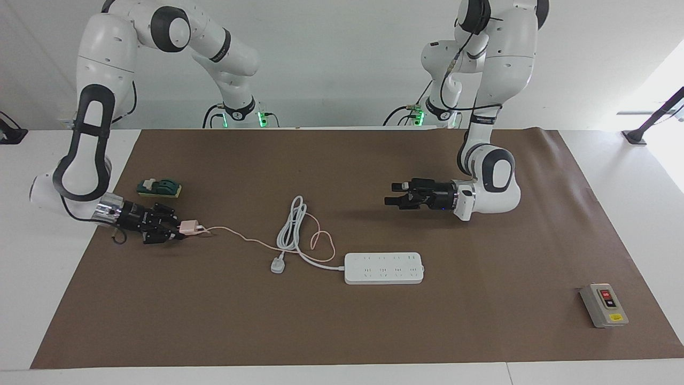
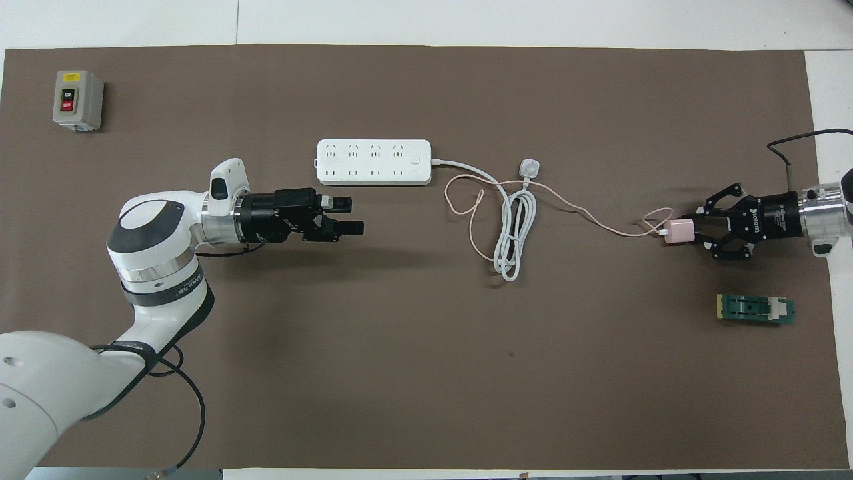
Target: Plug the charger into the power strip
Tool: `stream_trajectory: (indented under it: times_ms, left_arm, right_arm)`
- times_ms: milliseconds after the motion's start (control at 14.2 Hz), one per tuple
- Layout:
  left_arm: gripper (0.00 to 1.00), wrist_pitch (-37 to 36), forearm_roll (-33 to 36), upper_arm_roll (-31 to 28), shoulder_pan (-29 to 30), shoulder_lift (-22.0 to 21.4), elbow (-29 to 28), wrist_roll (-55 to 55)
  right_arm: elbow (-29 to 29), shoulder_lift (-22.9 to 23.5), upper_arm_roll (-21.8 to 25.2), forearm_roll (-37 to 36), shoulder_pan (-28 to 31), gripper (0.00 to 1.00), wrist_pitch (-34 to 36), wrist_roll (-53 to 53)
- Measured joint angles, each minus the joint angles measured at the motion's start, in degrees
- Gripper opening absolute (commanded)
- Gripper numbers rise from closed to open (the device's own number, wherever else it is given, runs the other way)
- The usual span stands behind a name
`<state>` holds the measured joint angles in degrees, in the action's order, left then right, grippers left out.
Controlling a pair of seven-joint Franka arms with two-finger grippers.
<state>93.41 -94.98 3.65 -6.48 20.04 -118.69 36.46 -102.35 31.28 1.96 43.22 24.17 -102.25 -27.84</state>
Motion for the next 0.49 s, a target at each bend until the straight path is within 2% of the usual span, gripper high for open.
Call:
stream_trajectory:
  times_ms: [211,493]
  left_arm:
    - [1.0,4.9,-1.9,-0.1,-2.4,-3.0,-2.0,-1.8]
    - [1.0,6.1,-5.9,-0.2,-3.6,-2.6,-2.2,-0.2]
  right_arm:
    - [2.2,0.0,0.0,-0.2,-0.9,0.0,3.7,-2.3]
    - [4.9,-1.7,-0.1,-0.6,-3.8,0.0,5.8,-7.8]
